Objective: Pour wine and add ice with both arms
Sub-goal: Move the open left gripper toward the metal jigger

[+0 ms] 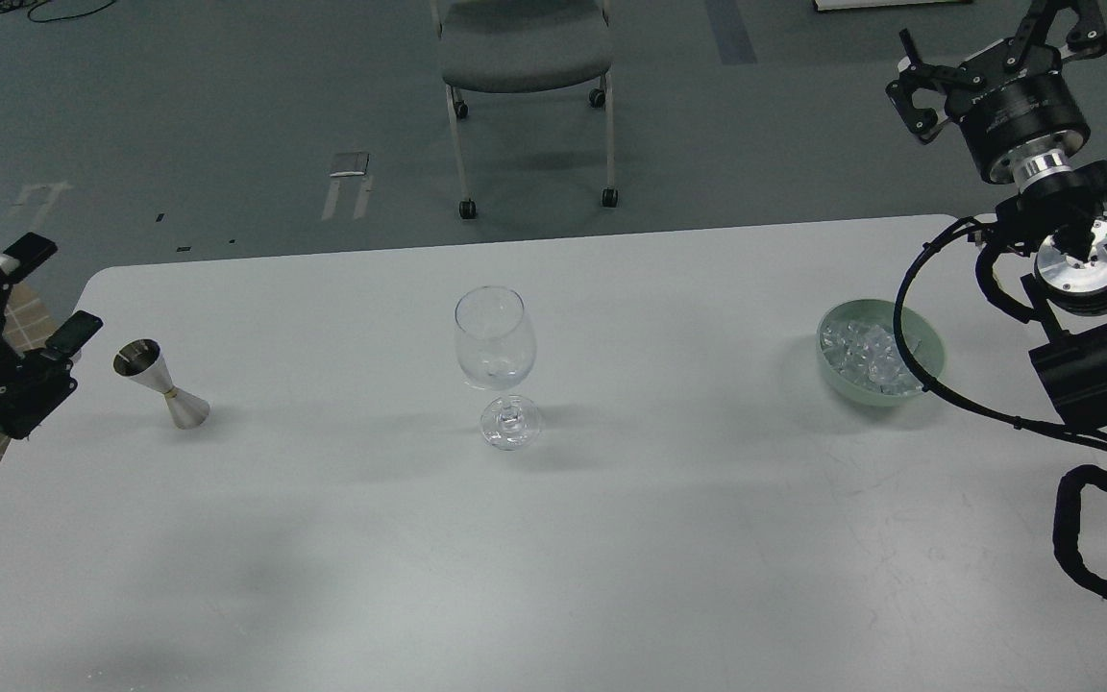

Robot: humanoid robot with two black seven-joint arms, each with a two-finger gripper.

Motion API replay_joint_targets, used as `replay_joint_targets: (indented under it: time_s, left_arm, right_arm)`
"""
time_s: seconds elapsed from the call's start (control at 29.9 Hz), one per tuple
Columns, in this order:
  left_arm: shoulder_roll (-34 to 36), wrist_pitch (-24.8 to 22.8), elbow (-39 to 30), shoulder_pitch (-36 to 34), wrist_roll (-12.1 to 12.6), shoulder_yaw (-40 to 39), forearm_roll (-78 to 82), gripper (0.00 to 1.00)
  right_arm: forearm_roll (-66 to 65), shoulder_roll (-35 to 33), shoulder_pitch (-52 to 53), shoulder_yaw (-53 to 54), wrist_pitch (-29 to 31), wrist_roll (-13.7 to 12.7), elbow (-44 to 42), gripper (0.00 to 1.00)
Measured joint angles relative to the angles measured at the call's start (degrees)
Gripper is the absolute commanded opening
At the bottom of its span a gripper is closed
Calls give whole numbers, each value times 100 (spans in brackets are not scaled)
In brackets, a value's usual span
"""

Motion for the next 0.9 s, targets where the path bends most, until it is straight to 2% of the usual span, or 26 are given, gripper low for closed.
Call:
replay_joint_targets:
  time_s: [0.1, 0.23, 0.6, 0.74, 0.84, 0.9]
  left_arm:
    - [-109, -20, 241, 136, 96, 35, -1118, 97]
    - [-580, -71, 573, 172, 134, 48, -1813, 98]
    - [-1582, 58, 746, 176, 258, 418, -2046, 98]
    - [-2209, 33, 743, 156, 300, 533, -2224, 98]
    - [-2416, 41, 737, 108, 600, 545, -2281, 98]
    - [-2538, 88, 737, -2, 1089, 540, -2396, 98]
  right_arm:
    - [-1, 0, -3, 0, -23, -10, 46, 100]
    - [-4, 0, -12, -2, -74, -24, 100, 100]
    - [-16, 0, -142, -27, -123, -24, 182, 100]
    - [-15, -9, -210, -22, -126, -24, 184, 100]
    - [-16, -10, -262, -22, -126, -22, 198, 100]
    - [-18, -8, -290, -23, -132, -20, 235, 100]
